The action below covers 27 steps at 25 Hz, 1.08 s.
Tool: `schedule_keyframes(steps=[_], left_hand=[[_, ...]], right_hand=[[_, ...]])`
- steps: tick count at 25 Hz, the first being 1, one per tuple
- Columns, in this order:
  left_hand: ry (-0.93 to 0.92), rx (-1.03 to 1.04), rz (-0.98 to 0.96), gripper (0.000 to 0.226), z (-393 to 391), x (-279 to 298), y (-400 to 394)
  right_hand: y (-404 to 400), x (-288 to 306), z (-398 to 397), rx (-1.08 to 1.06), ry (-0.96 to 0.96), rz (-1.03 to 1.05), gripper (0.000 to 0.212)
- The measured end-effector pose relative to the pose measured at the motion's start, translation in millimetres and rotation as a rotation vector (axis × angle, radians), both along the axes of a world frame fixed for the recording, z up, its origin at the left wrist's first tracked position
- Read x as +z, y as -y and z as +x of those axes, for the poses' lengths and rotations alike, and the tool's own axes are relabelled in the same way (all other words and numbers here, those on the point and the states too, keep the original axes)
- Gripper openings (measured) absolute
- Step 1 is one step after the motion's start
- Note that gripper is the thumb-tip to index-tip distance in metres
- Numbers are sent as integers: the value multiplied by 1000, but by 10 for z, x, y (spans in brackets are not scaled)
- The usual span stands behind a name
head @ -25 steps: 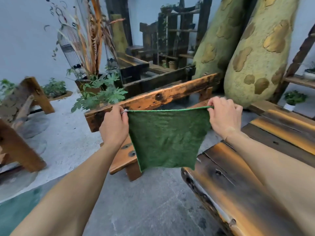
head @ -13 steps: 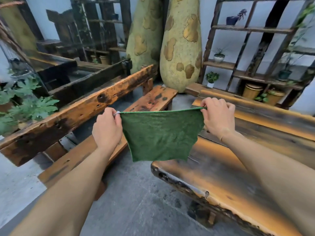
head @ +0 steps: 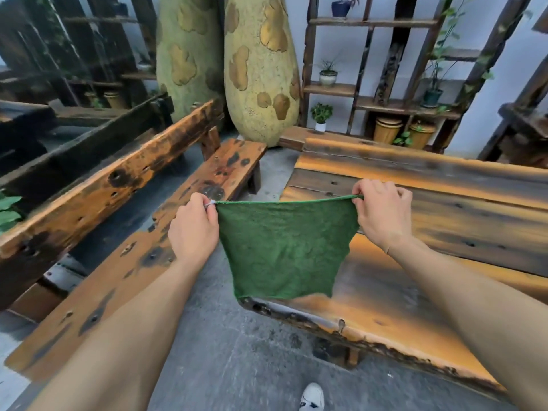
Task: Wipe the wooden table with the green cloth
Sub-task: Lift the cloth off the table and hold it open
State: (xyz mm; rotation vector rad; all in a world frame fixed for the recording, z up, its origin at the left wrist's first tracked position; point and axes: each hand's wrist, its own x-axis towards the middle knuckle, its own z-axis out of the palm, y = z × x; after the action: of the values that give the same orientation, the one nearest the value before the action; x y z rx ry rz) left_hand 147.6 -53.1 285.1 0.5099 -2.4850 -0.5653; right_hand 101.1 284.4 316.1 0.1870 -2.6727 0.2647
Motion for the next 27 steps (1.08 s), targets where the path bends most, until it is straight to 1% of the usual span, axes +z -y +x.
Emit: schedule_keyframes(steps=[4,7,19,27], left_hand=[[51,-46,4,15,-353,-158,-116],[90,-57,1,15,-687,-262,-214],[250,-199,3,16,-2203,-869,-447],[382,-333,-44,20,-3247,-1358,-526]], right_hand=[[-136,-204,-228,-33,37,6,5],[-233,-351,-544,-65,74,-17,4],[-480,-1092,-1810,-197,313,-76,4],[-501,-1621,-2478,-328,381,-65,6]])
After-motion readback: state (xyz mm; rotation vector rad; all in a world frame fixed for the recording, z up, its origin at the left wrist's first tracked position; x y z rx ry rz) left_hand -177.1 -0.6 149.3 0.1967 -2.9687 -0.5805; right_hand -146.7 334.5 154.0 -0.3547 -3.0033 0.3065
